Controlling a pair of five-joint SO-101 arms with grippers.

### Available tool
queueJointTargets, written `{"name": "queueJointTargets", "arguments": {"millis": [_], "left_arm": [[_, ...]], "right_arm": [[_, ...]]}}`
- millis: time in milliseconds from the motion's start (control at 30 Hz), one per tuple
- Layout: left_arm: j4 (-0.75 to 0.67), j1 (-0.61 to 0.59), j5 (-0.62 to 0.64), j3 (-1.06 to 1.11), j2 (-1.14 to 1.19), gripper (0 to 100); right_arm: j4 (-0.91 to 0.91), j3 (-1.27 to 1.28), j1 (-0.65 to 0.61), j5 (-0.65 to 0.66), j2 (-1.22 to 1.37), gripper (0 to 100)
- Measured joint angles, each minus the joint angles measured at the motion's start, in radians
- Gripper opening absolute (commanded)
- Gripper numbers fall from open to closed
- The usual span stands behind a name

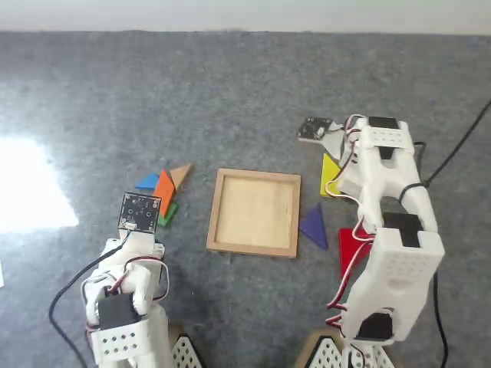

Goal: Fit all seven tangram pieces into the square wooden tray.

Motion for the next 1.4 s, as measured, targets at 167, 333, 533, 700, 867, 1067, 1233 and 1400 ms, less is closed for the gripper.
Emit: {"name": "queueJointTargets", "arguments": {"millis": [167, 333, 533, 700, 867, 1067, 1233, 1400], "left_arm": [[0.0, 0.0, 0.0, 0.0, 0.0, 6], [0.0, 0.0, 0.0, 0.0, 0.0, 6], [0.0, 0.0, 0.0, 0.0, 0.0, 6], [0.0, 0.0, 0.0, 0.0, 0.0, 6], [0.0, 0.0, 0.0, 0.0, 0.0, 6], [0.0, 0.0, 0.0, 0.0, 0.0, 6], [0.0, 0.0, 0.0, 0.0, 0.0, 6], [0.0, 0.0, 0.0, 0.0, 0.0, 6]], "right_arm": [[0.012, -0.005, -0.057, -0.356, 0.006, 12.5], [0.026, -0.017, -0.063, -0.552, 0.008, 12.8], [0.015, -0.017, -0.075, -0.649, -0.055, 26.4], [-0.026, -0.017, -0.1, -0.718, -0.086, 34.6], [-0.058, -0.017, -0.169, -0.796, -0.094, 28.8], [-0.123, -0.017, -0.247, -0.967, -0.092, 25.8], [-0.121, -0.017, -0.255, -0.982, -0.092, 25.9], [-0.12, -0.017, -0.273, -0.982, -0.092, 30.7]]}}
